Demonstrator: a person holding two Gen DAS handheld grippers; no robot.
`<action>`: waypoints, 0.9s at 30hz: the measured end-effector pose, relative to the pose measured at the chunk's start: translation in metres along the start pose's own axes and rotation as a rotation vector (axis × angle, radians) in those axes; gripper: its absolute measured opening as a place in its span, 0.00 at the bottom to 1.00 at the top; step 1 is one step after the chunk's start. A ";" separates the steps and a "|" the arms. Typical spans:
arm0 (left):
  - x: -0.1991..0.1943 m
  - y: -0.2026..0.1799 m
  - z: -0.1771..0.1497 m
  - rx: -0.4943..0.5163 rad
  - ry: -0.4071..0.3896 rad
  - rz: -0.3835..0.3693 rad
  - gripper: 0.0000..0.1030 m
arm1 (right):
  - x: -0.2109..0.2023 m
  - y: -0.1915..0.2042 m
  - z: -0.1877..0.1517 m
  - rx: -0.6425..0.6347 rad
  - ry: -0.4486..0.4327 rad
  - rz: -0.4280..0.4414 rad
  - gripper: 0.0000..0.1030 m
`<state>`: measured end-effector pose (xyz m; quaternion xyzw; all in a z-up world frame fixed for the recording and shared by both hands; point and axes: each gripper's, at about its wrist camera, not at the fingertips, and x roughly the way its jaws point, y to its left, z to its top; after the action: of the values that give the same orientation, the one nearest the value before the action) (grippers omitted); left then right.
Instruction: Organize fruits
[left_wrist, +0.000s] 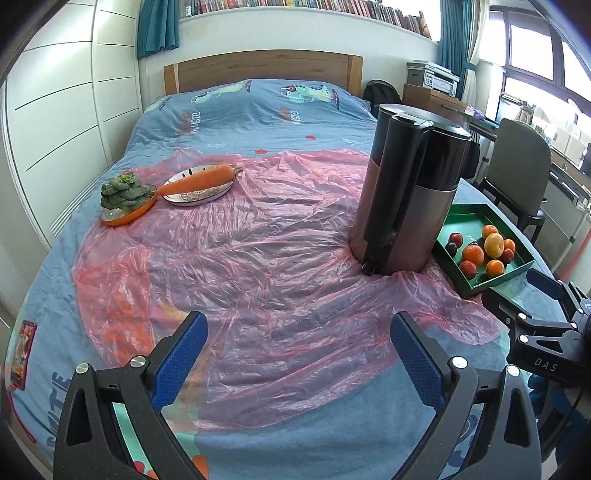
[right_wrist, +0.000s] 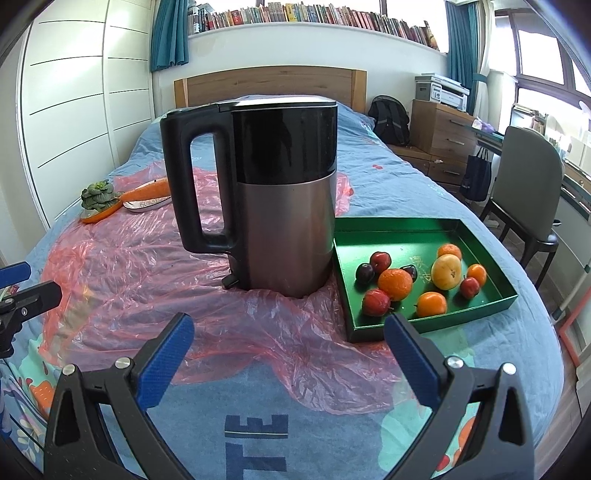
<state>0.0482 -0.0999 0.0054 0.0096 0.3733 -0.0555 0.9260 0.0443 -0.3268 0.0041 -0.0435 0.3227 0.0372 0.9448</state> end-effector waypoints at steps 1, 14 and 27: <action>0.000 0.001 0.000 -0.001 0.000 0.001 0.94 | 0.000 0.000 0.000 -0.001 0.000 0.001 1.00; 0.001 0.007 0.000 -0.021 0.002 -0.011 0.94 | 0.003 0.004 -0.001 -0.004 0.011 0.007 1.00; 0.002 0.006 -0.001 -0.024 0.017 -0.018 0.96 | 0.001 0.000 -0.002 0.010 0.013 0.001 1.00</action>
<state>0.0497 -0.0943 0.0032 -0.0044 0.3819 -0.0590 0.9223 0.0439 -0.3270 0.0016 -0.0390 0.3293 0.0359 0.9428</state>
